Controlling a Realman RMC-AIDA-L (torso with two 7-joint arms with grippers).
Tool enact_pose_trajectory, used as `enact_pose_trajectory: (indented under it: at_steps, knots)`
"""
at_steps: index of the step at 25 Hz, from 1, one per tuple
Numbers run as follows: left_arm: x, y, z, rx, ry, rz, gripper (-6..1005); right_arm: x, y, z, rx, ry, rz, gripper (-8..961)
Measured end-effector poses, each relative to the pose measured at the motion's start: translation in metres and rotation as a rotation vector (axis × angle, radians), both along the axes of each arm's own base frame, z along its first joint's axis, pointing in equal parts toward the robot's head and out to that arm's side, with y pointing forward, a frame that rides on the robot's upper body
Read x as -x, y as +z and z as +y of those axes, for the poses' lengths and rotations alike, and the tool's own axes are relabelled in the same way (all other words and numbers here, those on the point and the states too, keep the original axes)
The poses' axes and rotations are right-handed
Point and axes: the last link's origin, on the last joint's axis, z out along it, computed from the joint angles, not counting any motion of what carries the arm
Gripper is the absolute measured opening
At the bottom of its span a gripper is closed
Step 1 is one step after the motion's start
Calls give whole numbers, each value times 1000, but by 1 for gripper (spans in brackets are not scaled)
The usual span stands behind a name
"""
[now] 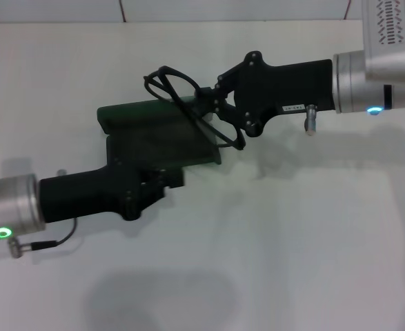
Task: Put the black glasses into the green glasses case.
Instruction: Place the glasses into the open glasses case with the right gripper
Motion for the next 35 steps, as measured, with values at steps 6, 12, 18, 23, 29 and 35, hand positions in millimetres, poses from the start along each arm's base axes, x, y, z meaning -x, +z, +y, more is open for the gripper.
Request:
enact_pose_trajectory:
  at_steps: [6, 12, 18, 23, 29, 35]
  knots:
    - [-31, -20, 8, 85, -97, -20, 36, -1, -2, -3, 12, -5, 12, 119]
    - [-51, -36, 8, 165, -149, -33, 37, -2, -5, -11, 32, -10, 38, 122]
    - [-56, -39, 11, 165, -146, -53, 39, 2, -8, -15, 54, -10, 63, 125]
    - [-56, -38, 12, 145, -130, -69, 40, 3, -9, -19, 69, 0, 67, 128]
    - [-56, -37, 13, 140, -127, -72, 41, 4, -9, -21, 82, 2, 78, 131]
    - [-56, -37, 13, 140, -128, -72, 43, 4, -9, -22, 84, 2, 79, 134]
